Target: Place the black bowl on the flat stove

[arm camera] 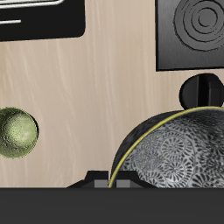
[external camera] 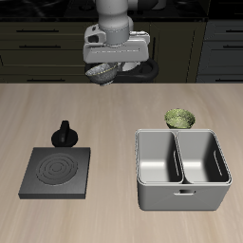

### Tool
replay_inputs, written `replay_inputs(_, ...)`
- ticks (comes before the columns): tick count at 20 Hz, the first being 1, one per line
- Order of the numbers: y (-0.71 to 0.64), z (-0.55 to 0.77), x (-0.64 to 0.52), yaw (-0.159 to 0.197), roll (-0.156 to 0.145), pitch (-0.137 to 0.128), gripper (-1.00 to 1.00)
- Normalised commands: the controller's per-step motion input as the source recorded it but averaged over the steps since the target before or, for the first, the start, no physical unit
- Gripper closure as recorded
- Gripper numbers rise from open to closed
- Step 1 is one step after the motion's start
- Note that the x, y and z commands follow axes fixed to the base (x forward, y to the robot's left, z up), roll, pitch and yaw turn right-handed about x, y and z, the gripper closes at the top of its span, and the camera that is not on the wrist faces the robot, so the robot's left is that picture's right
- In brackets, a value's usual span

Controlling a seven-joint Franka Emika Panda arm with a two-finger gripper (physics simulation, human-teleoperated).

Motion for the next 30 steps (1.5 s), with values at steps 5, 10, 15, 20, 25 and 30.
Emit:
replay_inputs(5, -0.44, 0.24, 0.41, -0.052, -0.062, 0.009, 1.00)
replay_inputs(10, -0.47, 0.00, 0.52, 0.002, -0.080, 0.027, 1.00)
replay_inputs(15, -0.38, 0.01, 0.49, 0.000, -0.024, 0.011, 1.00)
replay_inputs(20, -0.16, 0.04, 0.33, 0.066, -0.010, -0.014, 1.00)
replay_inputs(25, -0.17, 0.04, 0.33, 0.067, 0.033, 0.011, 1.00)
replay_inputs(30, -0.27, 0.01, 0.33, 0.036, 0.005, 0.032, 1.00)
